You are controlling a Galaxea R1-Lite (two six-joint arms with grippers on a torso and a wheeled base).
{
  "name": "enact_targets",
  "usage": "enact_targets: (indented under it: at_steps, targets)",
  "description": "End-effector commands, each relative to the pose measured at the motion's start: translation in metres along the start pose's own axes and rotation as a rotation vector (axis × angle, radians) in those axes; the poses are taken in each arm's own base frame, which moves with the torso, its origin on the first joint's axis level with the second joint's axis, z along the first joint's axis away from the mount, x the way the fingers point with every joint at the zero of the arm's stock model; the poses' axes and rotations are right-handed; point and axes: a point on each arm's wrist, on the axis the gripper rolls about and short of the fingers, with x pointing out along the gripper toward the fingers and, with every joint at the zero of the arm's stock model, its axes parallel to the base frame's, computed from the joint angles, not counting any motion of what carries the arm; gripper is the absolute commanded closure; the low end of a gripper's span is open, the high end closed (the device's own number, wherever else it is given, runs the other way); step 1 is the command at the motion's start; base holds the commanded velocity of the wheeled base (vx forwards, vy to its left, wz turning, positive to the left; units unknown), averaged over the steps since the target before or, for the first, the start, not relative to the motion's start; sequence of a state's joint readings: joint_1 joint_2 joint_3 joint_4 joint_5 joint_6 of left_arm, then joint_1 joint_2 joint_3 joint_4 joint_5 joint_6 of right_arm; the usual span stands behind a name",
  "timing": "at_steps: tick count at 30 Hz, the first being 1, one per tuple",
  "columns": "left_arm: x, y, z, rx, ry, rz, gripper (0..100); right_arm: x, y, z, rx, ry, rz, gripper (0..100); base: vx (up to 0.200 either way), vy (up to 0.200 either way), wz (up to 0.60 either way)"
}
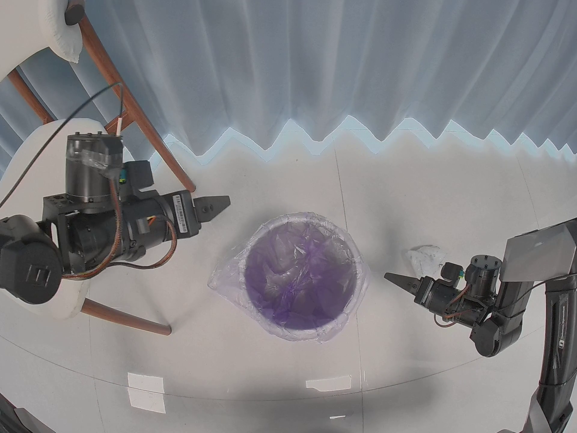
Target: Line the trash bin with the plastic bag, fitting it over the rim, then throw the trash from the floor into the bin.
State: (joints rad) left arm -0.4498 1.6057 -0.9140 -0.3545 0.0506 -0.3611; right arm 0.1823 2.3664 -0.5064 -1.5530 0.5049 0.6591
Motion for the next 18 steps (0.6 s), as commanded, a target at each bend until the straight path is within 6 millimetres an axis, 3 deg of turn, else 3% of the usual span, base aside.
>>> enact_targets:
  at_steps: [1, 10, 18]
  targets:
    - [-0.023, 0.008, 0.010, -0.025, -0.096, 0.001, 0, 0.035, -0.033, -0.004, 0.003, -0.004, 0.035, 0, 0.000, 0.000, 0.00]
    - [-0.018, 0.008, 0.011, -0.027, -0.125, -0.006, 0, 0.069, -0.042, 0.005, 0.078, -0.055, 0.098, 0, 0.000, 0.000, 0.00]
    - [-0.018, 0.017, 0.011, -0.034, -0.126, 0.025, 0, 0.087, -0.028, 0.004, 0.090, -0.054, 0.163, 0, 0.000, 0.000, 0.00]
